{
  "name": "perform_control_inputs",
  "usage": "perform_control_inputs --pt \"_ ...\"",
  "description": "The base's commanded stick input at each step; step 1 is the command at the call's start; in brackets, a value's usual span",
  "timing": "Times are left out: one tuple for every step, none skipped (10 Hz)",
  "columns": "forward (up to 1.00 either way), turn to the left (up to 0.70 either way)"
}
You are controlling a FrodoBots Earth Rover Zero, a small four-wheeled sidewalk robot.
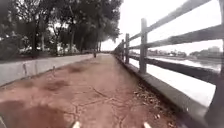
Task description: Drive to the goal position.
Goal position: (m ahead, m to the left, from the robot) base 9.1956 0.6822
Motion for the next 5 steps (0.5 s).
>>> perform_control_inputs --pt "0.5 0.0" --pt "0.5 0.0" --pt "0.5 0.0" --pt "0.5 0.0" --pt "0.5 0.0"
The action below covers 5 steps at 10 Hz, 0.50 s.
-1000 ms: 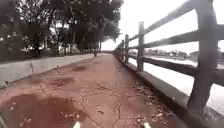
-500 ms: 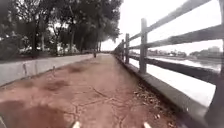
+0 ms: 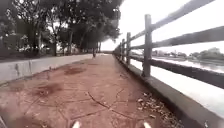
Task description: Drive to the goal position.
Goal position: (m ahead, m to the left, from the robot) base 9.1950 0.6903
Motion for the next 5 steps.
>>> perform_control_inputs --pt "0.5 0.0" --pt "0.5 0.0" --pt "0.5 0.0" --pt "0.5 0.0" --pt "0.5 0.0"
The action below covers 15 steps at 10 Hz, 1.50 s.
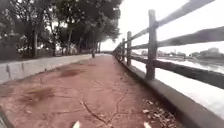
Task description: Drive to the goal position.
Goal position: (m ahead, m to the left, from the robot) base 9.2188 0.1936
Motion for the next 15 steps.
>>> perform_control_inputs --pt "0.5 0.0" --pt "0.5 0.0" --pt "0.5 0.0" --pt "0.5 0.0" --pt "0.5 0.0" --pt "0.5 0.0" --pt "0.5 0.0" --pt "0.5 0.0" --pt "0.5 0.0" --pt "0.5 0.0" --pt "0.5 0.43" --pt "0.5 0.5" --pt "0.5 0.5" --pt "0.5 0.43" --pt "0.5 0.05"
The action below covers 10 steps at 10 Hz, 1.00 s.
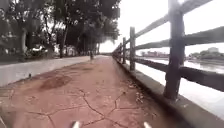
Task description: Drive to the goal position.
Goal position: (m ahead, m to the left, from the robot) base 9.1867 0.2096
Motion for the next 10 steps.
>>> perform_control_inputs --pt "0.5 0.0" --pt "0.5 0.0" --pt "0.5 0.0" --pt "0.5 0.0" --pt "0.5 0.0" --pt "0.5 0.0" --pt "0.5 0.0" --pt "0.5 0.0" --pt "0.5 0.0" --pt "0.5 0.0"
